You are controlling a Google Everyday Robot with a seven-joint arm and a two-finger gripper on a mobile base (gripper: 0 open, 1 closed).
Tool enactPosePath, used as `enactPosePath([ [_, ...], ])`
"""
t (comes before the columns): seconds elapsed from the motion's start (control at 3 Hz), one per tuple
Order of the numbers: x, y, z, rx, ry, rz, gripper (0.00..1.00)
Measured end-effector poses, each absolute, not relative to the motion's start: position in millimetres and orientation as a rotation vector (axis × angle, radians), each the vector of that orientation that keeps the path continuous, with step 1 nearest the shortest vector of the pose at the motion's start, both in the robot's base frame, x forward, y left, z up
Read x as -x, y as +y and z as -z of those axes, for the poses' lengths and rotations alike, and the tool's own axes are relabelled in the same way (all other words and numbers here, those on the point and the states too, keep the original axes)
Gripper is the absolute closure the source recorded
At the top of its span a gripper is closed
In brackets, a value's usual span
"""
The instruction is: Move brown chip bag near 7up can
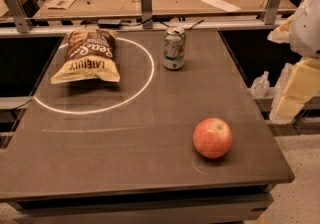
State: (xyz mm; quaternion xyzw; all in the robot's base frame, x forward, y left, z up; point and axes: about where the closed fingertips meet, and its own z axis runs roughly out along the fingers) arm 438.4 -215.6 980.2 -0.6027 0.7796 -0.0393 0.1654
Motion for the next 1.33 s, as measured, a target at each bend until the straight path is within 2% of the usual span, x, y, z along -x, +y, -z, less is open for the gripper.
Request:
enactPosePath([
  [0.33, -438, -216, -980, 1.717, 2.221, 0.112, 0.0],
  [0.67, -442, -221, -980, 1.579, 2.276, 0.031, 0.0],
  [1.0, -449, -232, -964, 1.291, 2.364, -0.183, 0.0],
  [1.33, -451, -221, -957, 1.062, 2.322, -0.372, 0.0],
])
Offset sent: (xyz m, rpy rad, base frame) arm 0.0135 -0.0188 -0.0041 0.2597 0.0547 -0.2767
